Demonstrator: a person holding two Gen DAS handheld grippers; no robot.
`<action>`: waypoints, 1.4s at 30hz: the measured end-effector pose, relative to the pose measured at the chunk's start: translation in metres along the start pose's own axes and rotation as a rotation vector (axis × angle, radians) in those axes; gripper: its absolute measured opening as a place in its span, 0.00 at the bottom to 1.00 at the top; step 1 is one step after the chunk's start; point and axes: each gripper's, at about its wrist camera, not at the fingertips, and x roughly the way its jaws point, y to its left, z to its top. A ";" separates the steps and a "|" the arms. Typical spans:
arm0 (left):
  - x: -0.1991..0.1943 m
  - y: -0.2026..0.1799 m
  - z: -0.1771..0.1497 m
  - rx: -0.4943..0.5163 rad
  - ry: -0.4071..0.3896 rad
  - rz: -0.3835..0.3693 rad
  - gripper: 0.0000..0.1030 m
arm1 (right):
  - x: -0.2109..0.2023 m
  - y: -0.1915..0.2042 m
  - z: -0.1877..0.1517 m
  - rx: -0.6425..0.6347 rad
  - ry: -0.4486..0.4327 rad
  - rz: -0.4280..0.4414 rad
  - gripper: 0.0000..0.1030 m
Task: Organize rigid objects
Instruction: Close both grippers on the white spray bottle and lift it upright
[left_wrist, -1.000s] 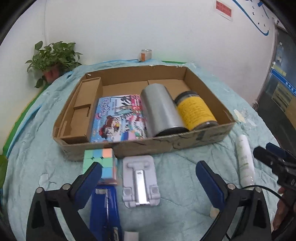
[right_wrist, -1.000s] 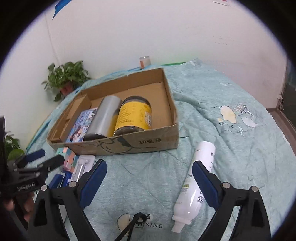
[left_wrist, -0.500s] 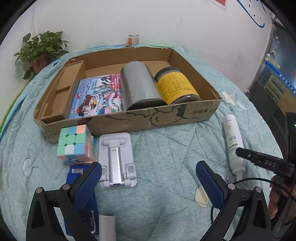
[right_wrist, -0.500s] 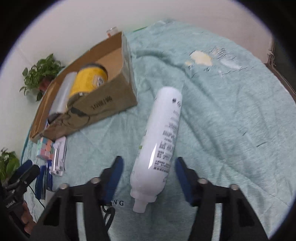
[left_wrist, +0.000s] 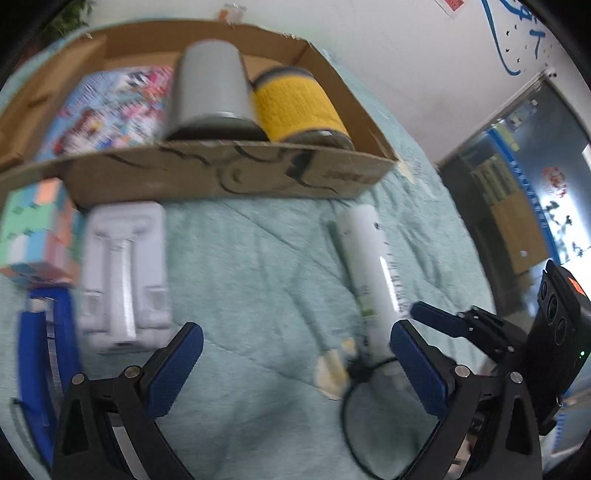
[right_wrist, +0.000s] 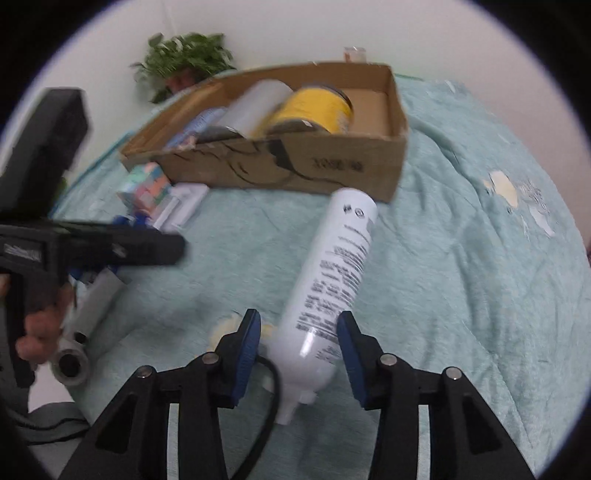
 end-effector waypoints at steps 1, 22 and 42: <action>0.003 -0.001 0.000 -0.004 0.010 -0.025 0.99 | -0.002 0.001 0.002 0.010 -0.015 0.038 0.47; 0.069 -0.057 0.044 0.079 0.170 -0.248 0.81 | 0.016 -0.048 -0.004 0.248 0.059 0.006 0.40; 0.069 -0.063 0.032 0.078 0.175 -0.119 0.46 | 0.002 -0.023 -0.012 0.199 0.034 0.058 0.40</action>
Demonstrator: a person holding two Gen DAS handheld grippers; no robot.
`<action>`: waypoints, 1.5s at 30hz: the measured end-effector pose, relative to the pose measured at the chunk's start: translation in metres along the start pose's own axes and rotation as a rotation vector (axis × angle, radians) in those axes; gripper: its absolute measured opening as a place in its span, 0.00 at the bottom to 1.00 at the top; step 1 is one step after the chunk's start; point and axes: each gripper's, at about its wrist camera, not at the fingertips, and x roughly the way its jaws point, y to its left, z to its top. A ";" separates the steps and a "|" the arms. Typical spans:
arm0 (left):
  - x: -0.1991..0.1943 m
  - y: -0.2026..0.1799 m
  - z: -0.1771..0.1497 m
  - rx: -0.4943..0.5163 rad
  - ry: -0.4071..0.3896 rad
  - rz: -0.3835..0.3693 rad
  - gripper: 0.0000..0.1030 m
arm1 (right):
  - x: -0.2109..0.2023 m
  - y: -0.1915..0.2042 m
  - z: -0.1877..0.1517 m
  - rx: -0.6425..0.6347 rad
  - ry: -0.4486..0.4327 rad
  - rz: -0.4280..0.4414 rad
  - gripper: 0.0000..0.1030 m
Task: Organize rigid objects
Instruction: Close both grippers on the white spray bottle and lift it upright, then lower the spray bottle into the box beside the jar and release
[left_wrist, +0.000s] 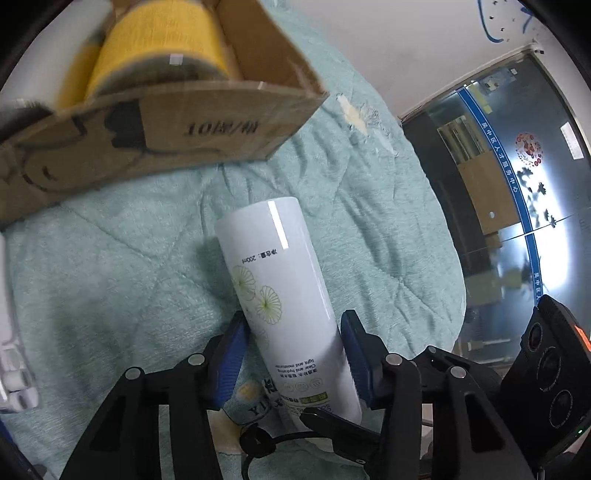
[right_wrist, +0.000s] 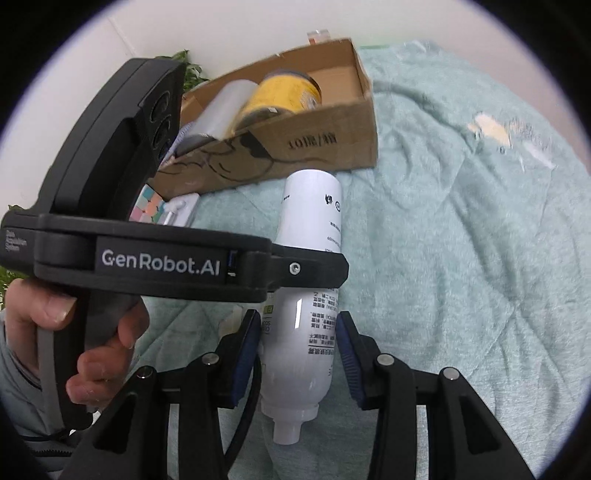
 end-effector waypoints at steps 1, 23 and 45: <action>-0.009 -0.006 0.001 0.022 -0.024 0.013 0.46 | -0.002 0.005 0.002 -0.005 -0.016 0.005 0.40; -0.171 -0.057 0.160 0.155 -0.352 0.019 0.40 | -0.059 0.014 0.178 -0.164 -0.293 0.010 0.38; -0.052 0.036 0.233 -0.037 -0.102 0.060 0.49 | 0.037 -0.039 0.180 0.022 -0.083 -0.075 0.22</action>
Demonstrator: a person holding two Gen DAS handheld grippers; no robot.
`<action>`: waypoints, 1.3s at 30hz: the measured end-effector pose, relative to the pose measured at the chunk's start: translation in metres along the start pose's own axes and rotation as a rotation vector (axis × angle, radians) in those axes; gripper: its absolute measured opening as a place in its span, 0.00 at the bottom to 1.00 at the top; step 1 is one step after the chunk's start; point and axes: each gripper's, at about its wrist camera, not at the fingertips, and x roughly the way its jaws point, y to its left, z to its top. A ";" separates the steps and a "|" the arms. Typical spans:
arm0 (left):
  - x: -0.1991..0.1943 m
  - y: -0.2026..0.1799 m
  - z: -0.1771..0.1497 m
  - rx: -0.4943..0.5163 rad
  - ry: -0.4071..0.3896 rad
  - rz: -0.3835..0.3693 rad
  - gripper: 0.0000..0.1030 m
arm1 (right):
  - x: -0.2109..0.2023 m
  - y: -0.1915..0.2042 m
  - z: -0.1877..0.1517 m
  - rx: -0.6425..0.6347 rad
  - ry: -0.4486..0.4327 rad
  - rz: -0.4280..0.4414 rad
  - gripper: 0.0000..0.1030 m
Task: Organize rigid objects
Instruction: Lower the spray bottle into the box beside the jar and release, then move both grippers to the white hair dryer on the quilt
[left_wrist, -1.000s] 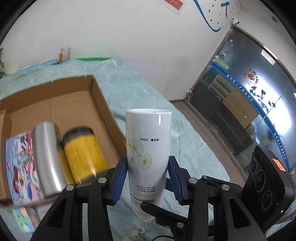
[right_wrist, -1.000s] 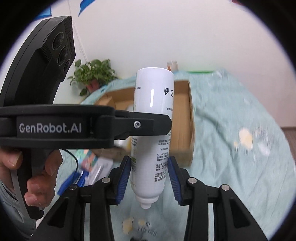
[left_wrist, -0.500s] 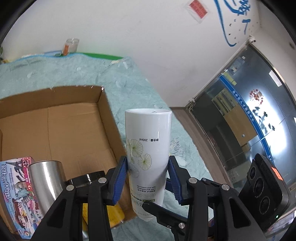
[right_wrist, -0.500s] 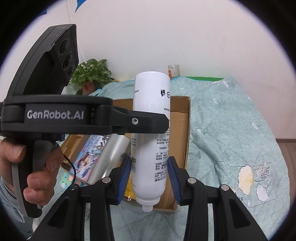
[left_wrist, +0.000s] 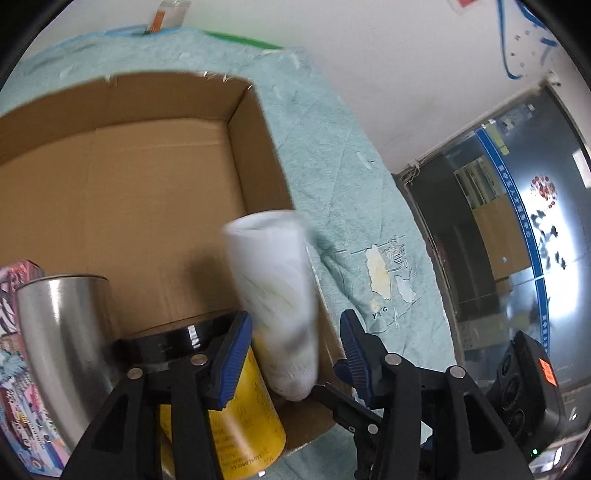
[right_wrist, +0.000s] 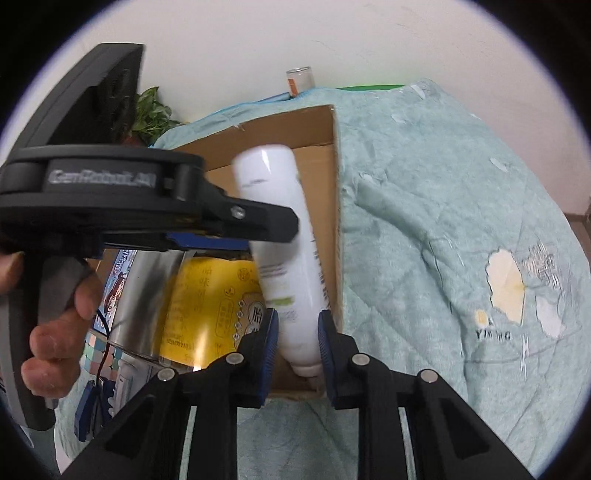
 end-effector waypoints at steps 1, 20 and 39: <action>-0.011 -0.005 -0.005 0.034 -0.031 0.013 0.55 | -0.004 0.000 -0.005 0.012 -0.010 -0.004 0.23; -0.299 -0.050 -0.228 0.307 -0.595 0.590 1.00 | -0.097 0.090 -0.094 -0.127 -0.256 -0.075 0.94; -0.145 0.104 -0.469 -0.196 -0.140 0.191 0.75 | -0.092 0.178 -0.270 -0.459 -0.033 0.396 0.94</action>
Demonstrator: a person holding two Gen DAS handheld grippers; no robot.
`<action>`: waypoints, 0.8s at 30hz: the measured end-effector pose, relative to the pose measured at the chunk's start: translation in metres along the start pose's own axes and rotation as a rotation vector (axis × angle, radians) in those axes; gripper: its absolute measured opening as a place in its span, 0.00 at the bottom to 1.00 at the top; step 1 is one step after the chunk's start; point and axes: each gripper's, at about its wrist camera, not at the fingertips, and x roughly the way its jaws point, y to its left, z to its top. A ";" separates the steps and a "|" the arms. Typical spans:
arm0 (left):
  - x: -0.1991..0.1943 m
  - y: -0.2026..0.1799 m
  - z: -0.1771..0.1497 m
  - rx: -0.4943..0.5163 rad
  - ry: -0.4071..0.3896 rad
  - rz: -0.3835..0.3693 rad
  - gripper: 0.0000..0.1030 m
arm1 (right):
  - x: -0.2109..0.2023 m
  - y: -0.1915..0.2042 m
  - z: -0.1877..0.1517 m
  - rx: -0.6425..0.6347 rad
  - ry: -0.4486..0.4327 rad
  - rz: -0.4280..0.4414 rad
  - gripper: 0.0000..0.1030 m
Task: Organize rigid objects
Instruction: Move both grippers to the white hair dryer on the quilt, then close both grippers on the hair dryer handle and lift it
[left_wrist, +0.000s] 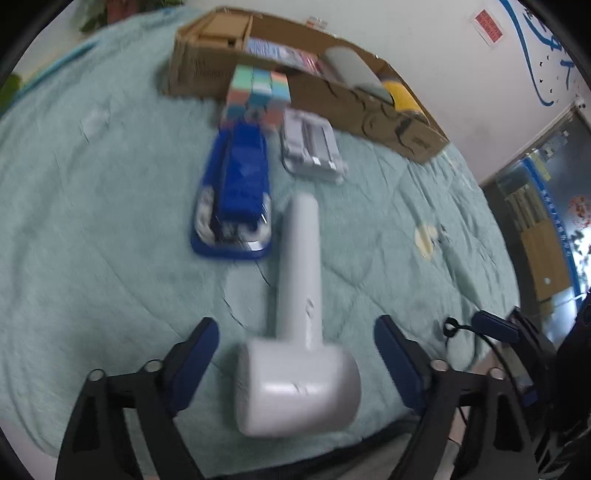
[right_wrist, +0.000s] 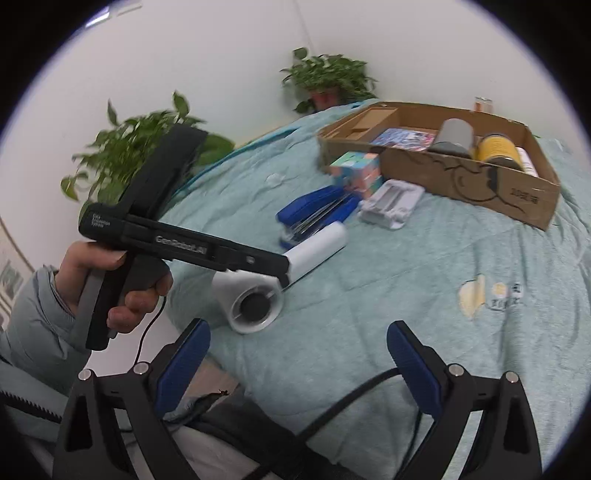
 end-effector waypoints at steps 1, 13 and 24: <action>0.005 0.001 -0.005 -0.015 0.013 -0.018 0.74 | 0.003 0.004 0.000 -0.009 0.008 0.010 0.94; 0.048 -0.080 0.002 0.037 0.089 -0.197 0.70 | 0.003 -0.001 -0.010 -0.005 0.020 -0.078 0.92; 0.054 -0.071 0.056 -0.027 0.104 -0.352 0.71 | 0.008 -0.043 -0.001 0.192 0.019 -0.174 0.78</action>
